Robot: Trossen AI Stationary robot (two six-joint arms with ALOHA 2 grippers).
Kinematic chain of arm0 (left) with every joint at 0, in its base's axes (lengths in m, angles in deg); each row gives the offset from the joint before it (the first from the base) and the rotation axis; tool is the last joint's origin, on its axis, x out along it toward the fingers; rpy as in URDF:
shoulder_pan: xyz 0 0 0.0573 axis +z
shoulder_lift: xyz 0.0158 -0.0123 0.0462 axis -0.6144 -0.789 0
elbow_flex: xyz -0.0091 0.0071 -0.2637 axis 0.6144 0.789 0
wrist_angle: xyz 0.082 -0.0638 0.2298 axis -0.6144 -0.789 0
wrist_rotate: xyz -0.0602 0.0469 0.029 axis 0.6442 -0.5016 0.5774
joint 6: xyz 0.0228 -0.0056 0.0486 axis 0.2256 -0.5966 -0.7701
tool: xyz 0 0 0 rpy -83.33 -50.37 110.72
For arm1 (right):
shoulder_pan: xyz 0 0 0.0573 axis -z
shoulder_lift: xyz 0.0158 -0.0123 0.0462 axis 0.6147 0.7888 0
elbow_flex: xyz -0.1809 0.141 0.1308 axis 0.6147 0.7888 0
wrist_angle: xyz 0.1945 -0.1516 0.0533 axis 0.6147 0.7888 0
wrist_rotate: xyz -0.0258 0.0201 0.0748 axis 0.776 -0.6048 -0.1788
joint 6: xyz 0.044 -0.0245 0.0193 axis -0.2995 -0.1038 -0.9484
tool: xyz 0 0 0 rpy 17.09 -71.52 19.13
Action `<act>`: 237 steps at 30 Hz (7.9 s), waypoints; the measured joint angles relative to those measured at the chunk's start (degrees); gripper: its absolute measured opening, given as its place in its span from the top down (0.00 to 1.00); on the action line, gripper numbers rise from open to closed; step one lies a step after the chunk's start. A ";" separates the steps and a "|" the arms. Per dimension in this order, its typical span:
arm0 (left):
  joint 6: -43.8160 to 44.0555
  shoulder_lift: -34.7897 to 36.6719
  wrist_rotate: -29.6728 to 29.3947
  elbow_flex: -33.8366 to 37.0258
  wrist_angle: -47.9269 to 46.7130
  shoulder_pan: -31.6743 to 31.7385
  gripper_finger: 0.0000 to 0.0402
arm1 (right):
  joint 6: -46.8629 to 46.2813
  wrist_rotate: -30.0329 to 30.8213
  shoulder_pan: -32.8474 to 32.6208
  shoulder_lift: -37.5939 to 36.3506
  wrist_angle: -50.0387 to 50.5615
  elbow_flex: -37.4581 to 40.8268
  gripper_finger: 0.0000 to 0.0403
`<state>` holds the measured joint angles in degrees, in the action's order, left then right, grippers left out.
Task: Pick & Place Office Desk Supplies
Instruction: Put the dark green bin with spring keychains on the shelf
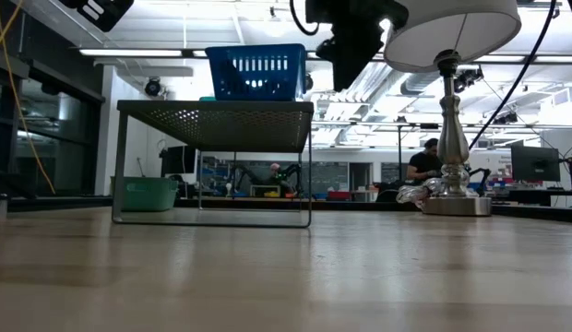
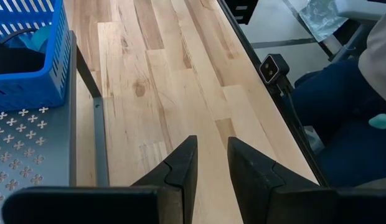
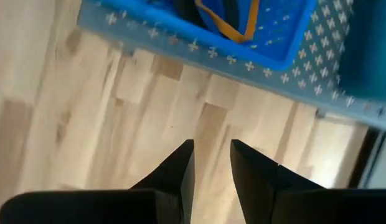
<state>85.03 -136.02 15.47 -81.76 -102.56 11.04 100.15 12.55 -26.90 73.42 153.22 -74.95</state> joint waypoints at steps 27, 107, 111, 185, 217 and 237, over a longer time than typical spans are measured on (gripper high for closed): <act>0.00 0.00 0.00 0.00 -0.02 0.01 0.79 | -32.39 -2.99 -6.63 0.04 1.36 0.00 0.77; 0.00 0.00 0.00 0.00 0.13 -0.01 0.79 | -45.55 10.14 -17.27 -95.52 -78.06 102.60 0.77; -0.01 0.00 0.00 0.00 0.13 0.01 0.79 | -47.22 9.96 -17.25 -97.67 -74.58 102.62 0.77; -4.95 -0.02 -1.90 0.00 0.15 0.01 0.79 | -34.65 2.51 -17.25 -97.88 -72.65 102.77 0.77; -1.20 1.59 -20.57 0.00 -1.53 2.95 0.79 | -34.67 2.67 -17.27 -97.85 -72.72 102.77 0.77; -0.80 10.87 -23.84 -0.02 -19.16 28.38 0.79 | -34.67 2.70 -17.25 -97.85 -72.87 102.77 0.77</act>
<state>84.23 -125.15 -8.37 -81.79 -121.72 39.43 65.48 15.25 -44.15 -24.44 80.35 27.82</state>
